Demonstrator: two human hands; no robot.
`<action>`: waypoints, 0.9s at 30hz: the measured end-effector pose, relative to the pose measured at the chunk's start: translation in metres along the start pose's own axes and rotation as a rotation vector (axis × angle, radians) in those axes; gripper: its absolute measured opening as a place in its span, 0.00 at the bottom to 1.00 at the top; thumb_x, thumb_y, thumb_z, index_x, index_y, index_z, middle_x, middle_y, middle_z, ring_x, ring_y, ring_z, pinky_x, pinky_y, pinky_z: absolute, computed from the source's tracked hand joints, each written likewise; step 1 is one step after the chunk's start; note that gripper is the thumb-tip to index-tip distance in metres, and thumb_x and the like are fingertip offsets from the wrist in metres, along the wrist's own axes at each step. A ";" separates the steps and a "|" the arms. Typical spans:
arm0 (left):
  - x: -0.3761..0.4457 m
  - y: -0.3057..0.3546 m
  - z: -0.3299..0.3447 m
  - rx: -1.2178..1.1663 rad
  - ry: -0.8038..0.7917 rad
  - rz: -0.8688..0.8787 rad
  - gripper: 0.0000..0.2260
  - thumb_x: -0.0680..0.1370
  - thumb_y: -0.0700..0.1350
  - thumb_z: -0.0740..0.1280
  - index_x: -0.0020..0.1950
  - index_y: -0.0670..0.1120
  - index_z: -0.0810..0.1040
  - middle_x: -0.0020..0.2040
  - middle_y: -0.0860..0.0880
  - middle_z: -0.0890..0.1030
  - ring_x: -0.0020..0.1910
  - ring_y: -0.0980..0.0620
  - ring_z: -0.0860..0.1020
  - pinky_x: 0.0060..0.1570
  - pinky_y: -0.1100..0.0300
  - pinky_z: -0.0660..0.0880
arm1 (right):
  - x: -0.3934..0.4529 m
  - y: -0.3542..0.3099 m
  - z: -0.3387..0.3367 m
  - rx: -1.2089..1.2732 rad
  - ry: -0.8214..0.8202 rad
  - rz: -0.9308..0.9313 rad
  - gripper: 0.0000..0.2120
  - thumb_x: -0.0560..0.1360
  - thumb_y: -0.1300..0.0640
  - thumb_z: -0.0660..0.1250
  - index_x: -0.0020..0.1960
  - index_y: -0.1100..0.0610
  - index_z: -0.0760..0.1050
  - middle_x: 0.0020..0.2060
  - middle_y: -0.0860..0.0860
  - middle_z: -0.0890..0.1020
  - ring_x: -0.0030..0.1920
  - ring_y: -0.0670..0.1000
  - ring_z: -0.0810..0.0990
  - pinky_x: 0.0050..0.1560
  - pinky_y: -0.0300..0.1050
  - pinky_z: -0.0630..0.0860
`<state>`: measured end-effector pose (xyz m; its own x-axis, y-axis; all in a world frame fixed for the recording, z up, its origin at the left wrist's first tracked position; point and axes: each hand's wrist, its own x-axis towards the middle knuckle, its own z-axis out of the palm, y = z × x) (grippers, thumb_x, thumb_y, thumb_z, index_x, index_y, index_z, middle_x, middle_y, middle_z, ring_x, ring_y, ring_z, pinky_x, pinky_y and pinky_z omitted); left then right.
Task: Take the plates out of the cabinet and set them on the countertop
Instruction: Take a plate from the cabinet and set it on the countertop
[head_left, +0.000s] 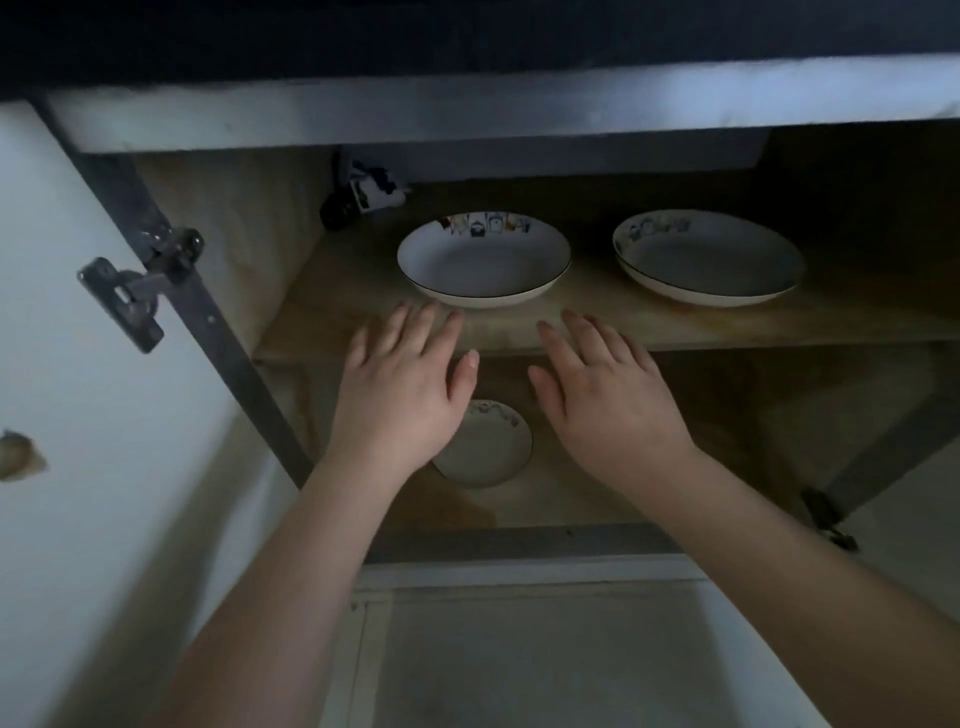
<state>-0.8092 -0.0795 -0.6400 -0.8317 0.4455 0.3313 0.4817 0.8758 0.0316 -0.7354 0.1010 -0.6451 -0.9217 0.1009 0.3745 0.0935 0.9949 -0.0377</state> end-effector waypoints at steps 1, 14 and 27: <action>0.000 -0.002 0.000 0.001 0.010 0.005 0.27 0.81 0.61 0.42 0.78 0.53 0.59 0.79 0.50 0.61 0.78 0.48 0.56 0.74 0.43 0.53 | 0.001 -0.001 0.001 -0.002 0.016 -0.002 0.24 0.81 0.43 0.49 0.74 0.51 0.64 0.73 0.55 0.68 0.73 0.56 0.66 0.71 0.54 0.61; 0.048 -0.005 -0.015 -0.424 0.106 -0.160 0.29 0.82 0.58 0.57 0.80 0.56 0.48 0.79 0.43 0.57 0.71 0.38 0.69 0.61 0.46 0.73 | 0.063 0.019 -0.007 0.156 0.000 0.025 0.24 0.81 0.45 0.48 0.74 0.51 0.62 0.72 0.55 0.68 0.72 0.57 0.65 0.69 0.57 0.67; 0.114 -0.015 -0.001 -1.530 -0.064 -0.931 0.06 0.80 0.41 0.64 0.57 0.47 0.74 0.58 0.42 0.78 0.49 0.47 0.79 0.37 0.56 0.81 | 0.120 0.019 -0.004 1.027 -0.163 0.673 0.18 0.83 0.62 0.51 0.71 0.65 0.64 0.70 0.63 0.69 0.69 0.60 0.69 0.69 0.51 0.66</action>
<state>-0.9111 -0.0424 -0.6015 -0.9420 -0.0060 -0.3355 -0.3333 -0.0992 0.9376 -0.8430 0.1321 -0.5975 -0.8477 0.5173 -0.1177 0.2960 0.2772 -0.9141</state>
